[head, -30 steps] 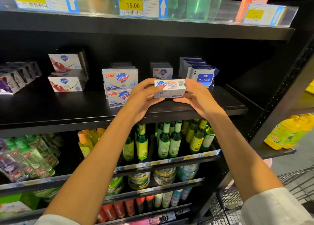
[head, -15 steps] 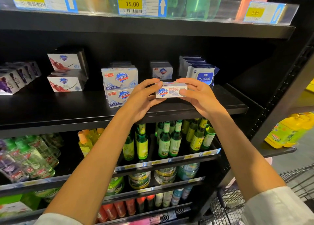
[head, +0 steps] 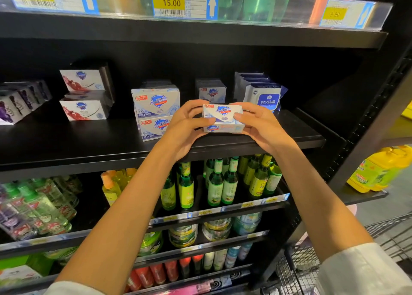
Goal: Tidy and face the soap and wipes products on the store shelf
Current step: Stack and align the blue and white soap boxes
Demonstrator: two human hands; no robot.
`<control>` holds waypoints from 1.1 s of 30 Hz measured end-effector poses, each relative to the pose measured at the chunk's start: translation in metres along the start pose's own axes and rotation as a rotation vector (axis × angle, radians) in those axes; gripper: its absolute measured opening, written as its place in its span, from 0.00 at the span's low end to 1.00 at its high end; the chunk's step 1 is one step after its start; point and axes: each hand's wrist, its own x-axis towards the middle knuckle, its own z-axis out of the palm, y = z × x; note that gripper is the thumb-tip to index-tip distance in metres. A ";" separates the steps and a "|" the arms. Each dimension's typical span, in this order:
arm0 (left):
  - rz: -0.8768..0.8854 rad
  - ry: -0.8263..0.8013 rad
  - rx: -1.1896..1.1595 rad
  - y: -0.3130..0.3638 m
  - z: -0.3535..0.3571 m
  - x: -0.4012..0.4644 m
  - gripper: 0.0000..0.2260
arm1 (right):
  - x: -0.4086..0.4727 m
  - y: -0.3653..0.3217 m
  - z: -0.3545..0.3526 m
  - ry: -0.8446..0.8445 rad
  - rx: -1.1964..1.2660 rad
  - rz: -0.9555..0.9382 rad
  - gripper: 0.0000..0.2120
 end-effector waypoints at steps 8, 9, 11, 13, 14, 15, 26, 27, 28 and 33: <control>0.082 0.015 0.173 -0.004 0.005 -0.005 0.21 | -0.001 0.004 -0.003 0.011 -0.030 -0.049 0.20; 0.103 0.043 0.228 -0.005 0.007 -0.005 0.21 | -0.001 0.003 -0.003 0.004 -0.039 -0.055 0.21; 0.143 0.101 0.324 -0.007 0.010 -0.006 0.20 | -0.001 0.003 -0.003 -0.011 -0.061 -0.061 0.23; 0.185 0.140 0.392 -0.007 0.012 -0.009 0.19 | 0.000 0.004 -0.002 -0.023 -0.083 -0.066 0.24; 0.210 0.154 0.419 -0.007 0.013 -0.012 0.19 | 0.000 0.004 -0.003 -0.033 -0.097 -0.066 0.25; 0.234 0.165 0.445 -0.007 0.012 -0.015 0.19 | 0.001 0.006 -0.004 -0.046 -0.107 -0.066 0.25; 0.336 0.368 0.589 0.000 -0.035 -0.083 0.19 | 0.006 0.013 0.007 -0.091 -0.676 -0.132 0.14; 0.349 0.383 0.617 0.001 -0.039 -0.087 0.20 | 0.005 0.013 0.009 -0.092 -0.763 -0.136 0.15; 0.361 0.401 0.649 0.002 -0.044 -0.091 0.21 | 0.005 0.013 0.011 -0.095 -0.827 -0.136 0.16; 0.399 0.499 0.837 0.004 -0.069 -0.098 0.21 | 0.003 0.014 0.015 -0.137 -0.950 -0.137 0.19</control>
